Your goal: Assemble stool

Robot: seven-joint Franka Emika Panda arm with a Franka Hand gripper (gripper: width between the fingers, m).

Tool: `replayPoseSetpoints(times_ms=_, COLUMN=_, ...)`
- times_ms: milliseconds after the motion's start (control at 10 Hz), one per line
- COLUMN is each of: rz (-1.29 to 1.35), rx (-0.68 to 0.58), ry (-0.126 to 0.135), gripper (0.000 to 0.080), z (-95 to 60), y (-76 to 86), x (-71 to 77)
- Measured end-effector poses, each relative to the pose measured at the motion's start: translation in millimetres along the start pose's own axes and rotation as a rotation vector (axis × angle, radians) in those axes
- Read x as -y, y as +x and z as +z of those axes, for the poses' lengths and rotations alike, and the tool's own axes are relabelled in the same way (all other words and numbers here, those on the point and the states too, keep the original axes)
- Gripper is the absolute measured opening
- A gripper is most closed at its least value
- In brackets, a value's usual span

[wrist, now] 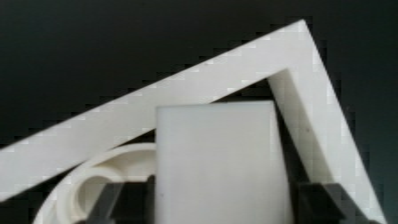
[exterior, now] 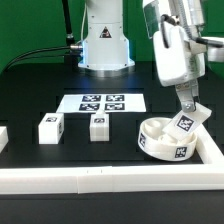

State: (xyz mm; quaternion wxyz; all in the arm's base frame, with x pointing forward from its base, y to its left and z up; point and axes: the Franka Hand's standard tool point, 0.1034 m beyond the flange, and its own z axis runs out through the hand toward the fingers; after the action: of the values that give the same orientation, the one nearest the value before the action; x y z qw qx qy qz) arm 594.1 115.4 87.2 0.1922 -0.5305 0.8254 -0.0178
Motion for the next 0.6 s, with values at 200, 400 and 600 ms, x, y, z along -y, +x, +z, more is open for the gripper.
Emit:
replayPoseSetpoints(times_ms=200, rz=0.023, rx=0.002, ry=0.0, gripper=0.0337, z=-0.1, y=1.0, x=0.1)
replayPoseSetpoints(times_ms=400, rz=0.013, rx=0.004, ry=-0.005, gripper=0.0439, z=-0.9, y=0.2, x=-0.5)
replayPoseSetpoints(times_ms=600, rz=-0.064, rx=0.023, ry=0.001, gripper=0.0595, z=-17.0, y=-6.5, x=3.8)
